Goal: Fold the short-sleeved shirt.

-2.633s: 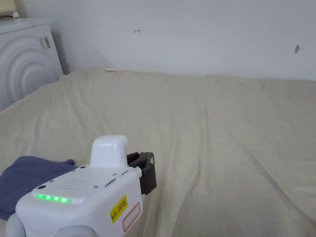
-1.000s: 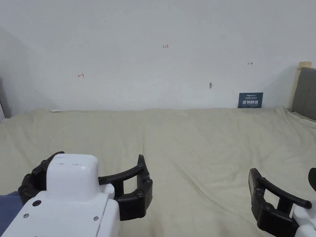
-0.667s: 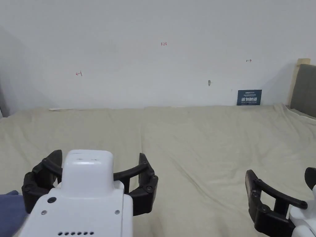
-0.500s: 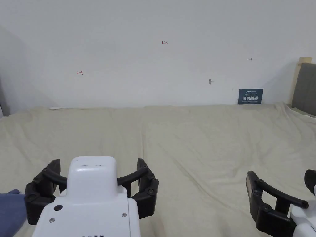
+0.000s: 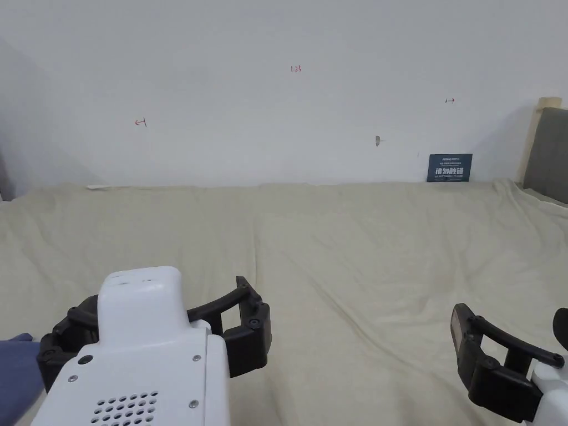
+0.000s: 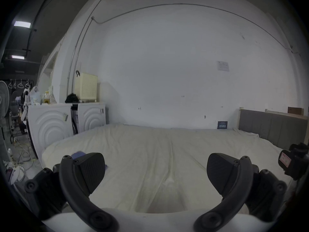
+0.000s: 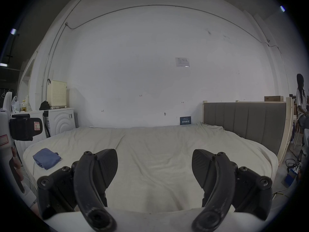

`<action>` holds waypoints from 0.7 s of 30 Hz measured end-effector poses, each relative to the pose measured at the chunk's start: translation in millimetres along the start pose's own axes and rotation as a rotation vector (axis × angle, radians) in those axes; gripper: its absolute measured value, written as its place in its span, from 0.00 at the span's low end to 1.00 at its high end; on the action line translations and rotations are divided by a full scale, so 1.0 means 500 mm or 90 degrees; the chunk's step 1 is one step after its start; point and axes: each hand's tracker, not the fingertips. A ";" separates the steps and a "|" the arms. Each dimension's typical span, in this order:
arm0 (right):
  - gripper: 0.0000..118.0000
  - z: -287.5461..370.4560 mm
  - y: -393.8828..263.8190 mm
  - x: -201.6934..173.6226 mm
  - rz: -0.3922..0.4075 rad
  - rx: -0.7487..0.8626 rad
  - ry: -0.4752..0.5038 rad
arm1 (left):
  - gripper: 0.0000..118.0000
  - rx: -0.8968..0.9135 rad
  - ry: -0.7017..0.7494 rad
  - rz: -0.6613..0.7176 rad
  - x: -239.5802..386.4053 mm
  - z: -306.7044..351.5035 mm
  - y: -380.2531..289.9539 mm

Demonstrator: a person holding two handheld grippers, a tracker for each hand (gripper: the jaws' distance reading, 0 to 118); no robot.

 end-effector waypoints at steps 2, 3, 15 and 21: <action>0.80 0.002 0.001 -0.002 0.001 0.003 0.000 | 1.00 -0.045 -0.010 0.027 -0.005 -0.002 0.002; 0.80 0.002 0.001 -0.002 0.002 0.005 0.000 | 1.00 -0.061 -0.013 0.037 -0.009 0.000 0.005; 0.80 0.001 -0.001 -0.007 0.008 0.003 0.002 | 1.00 -0.034 -0.029 -0.019 -0.007 0.007 -0.005; 0.80 0.002 0.001 -0.010 0.017 0.007 0.010 | 1.00 -0.035 -0.030 -0.030 -0.002 0.005 -0.005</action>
